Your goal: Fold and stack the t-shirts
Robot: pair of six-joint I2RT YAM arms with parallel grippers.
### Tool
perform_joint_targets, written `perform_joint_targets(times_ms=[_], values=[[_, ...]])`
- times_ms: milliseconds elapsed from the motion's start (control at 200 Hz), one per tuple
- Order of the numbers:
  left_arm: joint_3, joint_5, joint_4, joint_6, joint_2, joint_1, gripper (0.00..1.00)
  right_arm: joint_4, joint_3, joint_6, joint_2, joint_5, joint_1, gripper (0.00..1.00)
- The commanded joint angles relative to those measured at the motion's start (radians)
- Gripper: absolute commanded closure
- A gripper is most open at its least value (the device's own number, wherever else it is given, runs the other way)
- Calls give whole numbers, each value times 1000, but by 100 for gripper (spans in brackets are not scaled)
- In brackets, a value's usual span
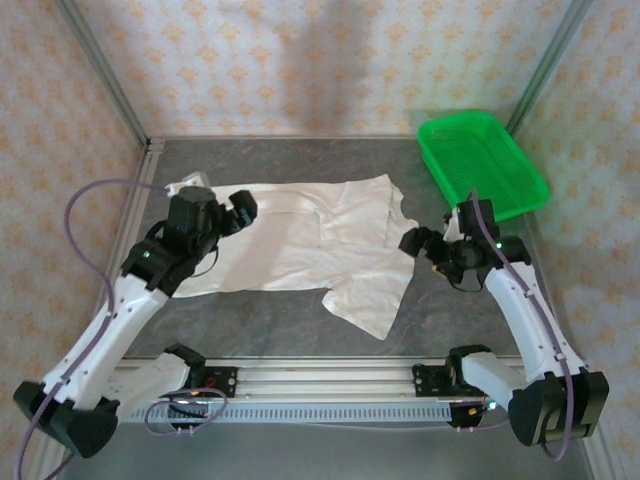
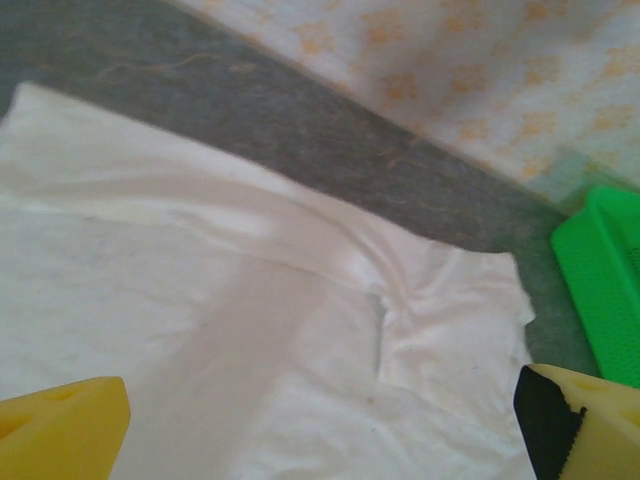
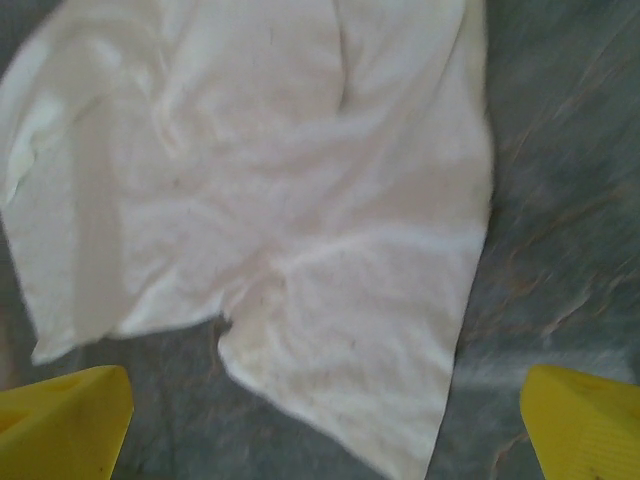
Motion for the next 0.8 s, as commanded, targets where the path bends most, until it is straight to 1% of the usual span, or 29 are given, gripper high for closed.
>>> perform_joint_targets(times_ms=[0, 65, 135, 220, 275, 335, 445, 490, 590, 691, 796], values=[[-35, -88, -250, -81, -50, 19, 0, -54, -81, 36, -69, -226, -1, 0], [-62, -74, -330, -128, -79, 38, 0, -89, -127, 45, -96, -271, 6, 3], [-115, -21, -352, -164, -114, 64, 0, -134, -174, 47, -109, -293, 47, 6], [-165, 4, -390, -212, -146, 88, 0, -154, -226, 76, -120, -234, 159, 11], [-202, 13, -403, -228, -156, 106, 0, -148, -271, 113, -124, -189, 225, 18], [-242, 31, -403, -236, -162, 128, 1, -133, -317, 145, -138, -168, 248, 26], [-298, 44, -415, -229, -169, 182, 1, -97, -367, 184, -171, -157, 256, 33], [-312, 53, -415, -218, -176, 209, 1, -75, -381, 195, -167, -164, 262, 34], [-332, 85, -413, -186, -181, 280, 1, -19, -404, 237, -132, -170, 298, 43], [-340, 129, -407, -138, -158, 347, 1, 43, -425, 287, -95, -147, 350, 46], [-340, 154, -379, -100, -117, 379, 1, 149, -445, 354, -57, -133, 409, 47]])
